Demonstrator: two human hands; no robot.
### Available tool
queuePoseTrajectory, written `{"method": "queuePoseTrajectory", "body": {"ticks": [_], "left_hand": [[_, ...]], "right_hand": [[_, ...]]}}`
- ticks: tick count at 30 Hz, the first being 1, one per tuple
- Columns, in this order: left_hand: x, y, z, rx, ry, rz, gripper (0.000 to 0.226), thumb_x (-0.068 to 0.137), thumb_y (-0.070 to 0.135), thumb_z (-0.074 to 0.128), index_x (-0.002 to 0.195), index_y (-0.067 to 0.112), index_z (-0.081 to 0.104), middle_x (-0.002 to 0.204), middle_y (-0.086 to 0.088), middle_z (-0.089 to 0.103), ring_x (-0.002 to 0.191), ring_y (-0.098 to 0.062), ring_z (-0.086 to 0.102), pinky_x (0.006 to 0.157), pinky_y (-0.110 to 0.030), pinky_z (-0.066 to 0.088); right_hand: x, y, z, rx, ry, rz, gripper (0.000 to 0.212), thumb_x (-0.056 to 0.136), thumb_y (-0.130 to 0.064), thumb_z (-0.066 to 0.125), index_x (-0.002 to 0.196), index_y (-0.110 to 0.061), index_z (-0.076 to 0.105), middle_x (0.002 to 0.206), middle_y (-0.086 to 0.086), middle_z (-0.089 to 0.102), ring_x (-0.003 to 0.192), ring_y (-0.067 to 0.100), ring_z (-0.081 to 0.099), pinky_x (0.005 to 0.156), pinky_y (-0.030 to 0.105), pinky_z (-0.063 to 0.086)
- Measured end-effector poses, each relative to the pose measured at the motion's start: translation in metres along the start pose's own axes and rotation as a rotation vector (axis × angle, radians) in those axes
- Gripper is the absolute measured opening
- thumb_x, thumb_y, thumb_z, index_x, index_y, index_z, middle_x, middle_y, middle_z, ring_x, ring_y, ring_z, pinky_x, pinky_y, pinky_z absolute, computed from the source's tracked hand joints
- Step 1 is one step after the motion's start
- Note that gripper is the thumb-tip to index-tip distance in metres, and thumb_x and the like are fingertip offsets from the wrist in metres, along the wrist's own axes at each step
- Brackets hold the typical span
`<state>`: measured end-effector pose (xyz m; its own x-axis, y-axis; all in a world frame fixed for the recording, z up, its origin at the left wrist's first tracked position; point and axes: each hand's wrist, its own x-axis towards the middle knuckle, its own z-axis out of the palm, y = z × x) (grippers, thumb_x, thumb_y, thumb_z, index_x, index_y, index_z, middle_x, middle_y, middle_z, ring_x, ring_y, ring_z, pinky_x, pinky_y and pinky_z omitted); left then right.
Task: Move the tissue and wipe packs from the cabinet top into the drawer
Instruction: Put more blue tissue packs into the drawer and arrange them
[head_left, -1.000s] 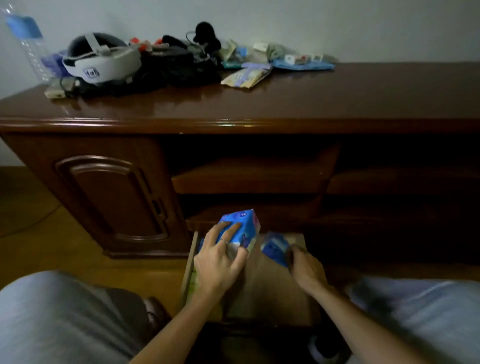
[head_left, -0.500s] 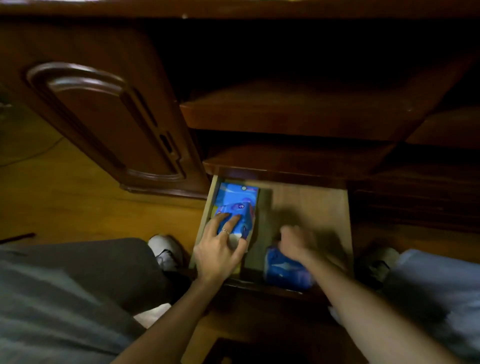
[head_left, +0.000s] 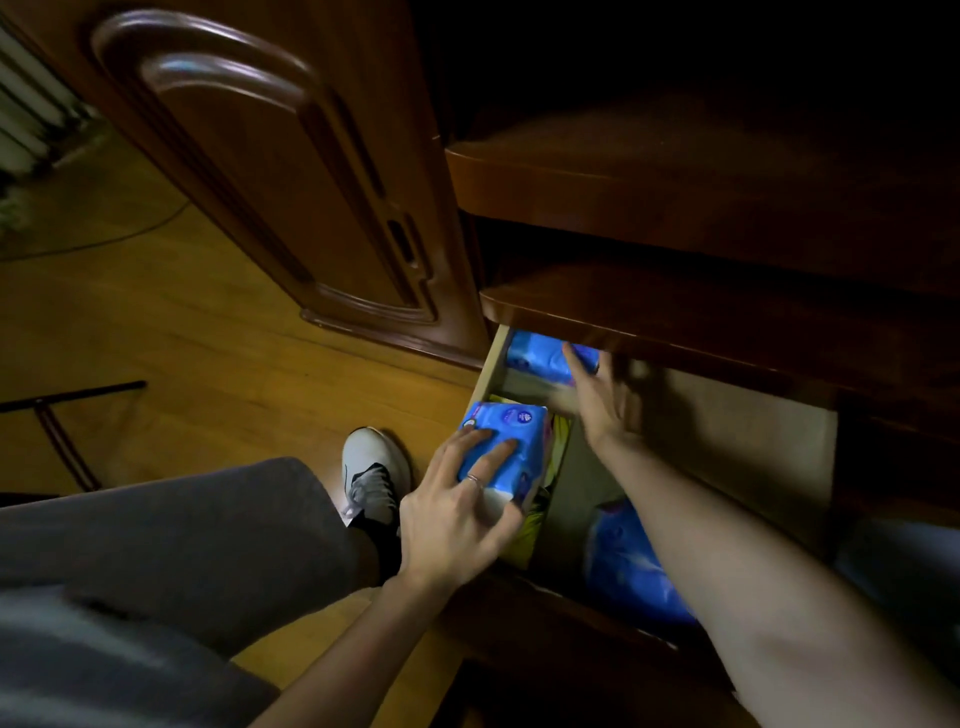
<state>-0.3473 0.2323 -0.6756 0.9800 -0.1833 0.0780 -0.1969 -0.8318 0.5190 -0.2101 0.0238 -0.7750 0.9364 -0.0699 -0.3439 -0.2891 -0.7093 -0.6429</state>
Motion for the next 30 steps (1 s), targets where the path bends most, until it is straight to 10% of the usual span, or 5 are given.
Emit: {"method": "queuePoseTrajectory", "body": {"ticks": [4, 12, 17, 20, 30], "left_hand": [[0.004, -0.003, 0.001, 0.018, -0.003, 0.01, 0.058, 0.083, 0.048, 0.062, 0.139, 0.035, 0.056, 0.144, 0.005, 0.05, 0.139, -0.011, 0.043, 0.067, -0.027, 0.058], [0.007, 0.003, 0.006, -0.006, 0.042, 0.027, 0.056, 0.083, 0.046, 0.061, 0.138, 0.034, 0.056, 0.143, 0.004, 0.051, 0.138, -0.013, 0.044, 0.068, -0.025, 0.056], [0.008, 0.004, 0.01, -0.032, 0.06, 0.077, 0.056, 0.083, 0.045, 0.063, 0.138, 0.035, 0.055, 0.145, 0.007, 0.049, 0.14, -0.011, 0.04, 0.075, -0.03, 0.058], [0.016, 0.008, 0.009, -0.109, 0.057, 0.181, 0.057, 0.078, 0.044, 0.064, 0.132, 0.028, 0.059, 0.141, 0.006, 0.049, 0.133, -0.014, 0.045, 0.078, -0.034, 0.056], [0.018, 0.037, 0.008, -0.051, 0.076, 0.391, 0.047, 0.077, 0.033, 0.062, 0.115, 0.005, 0.069, 0.129, -0.017, 0.056, 0.116, -0.031, 0.056, 0.079, -0.04, 0.055]], "right_hand": [[0.022, -0.015, 0.005, 0.303, 0.257, 0.319, 0.045, 0.099, -0.056, 0.049, 0.13, -0.024, 0.055, 0.114, 0.011, 0.064, 0.099, 0.026, 0.06, 0.071, 0.032, 0.034], [-0.006, 0.006, -0.007, -0.007, -0.005, -0.002, 0.053, 0.107, -0.041, 0.025, 0.159, -0.028, 0.027, 0.164, 0.012, 0.02, 0.148, 0.037, 0.022, 0.119, 0.052, 0.021], [-0.051, 0.01, 0.002, 0.118, 0.207, 0.003, 0.024, 0.101, -0.033, 0.056, 0.121, -0.027, 0.066, 0.118, -0.001, 0.069, 0.105, 0.021, 0.067, 0.071, 0.023, 0.044], [-0.065, -0.005, -0.01, 0.742, -0.034, 0.116, 0.044, 0.092, -0.065, 0.051, 0.114, -0.03, 0.066, 0.12, 0.004, 0.07, 0.104, 0.015, 0.067, 0.083, 0.027, 0.051], [-0.094, 0.02, -0.04, 0.906, -0.625, 0.348, 0.066, 0.074, -0.068, 0.072, 0.124, -0.025, 0.067, 0.111, 0.009, 0.076, 0.092, 0.023, 0.075, 0.068, 0.036, 0.06]]}}
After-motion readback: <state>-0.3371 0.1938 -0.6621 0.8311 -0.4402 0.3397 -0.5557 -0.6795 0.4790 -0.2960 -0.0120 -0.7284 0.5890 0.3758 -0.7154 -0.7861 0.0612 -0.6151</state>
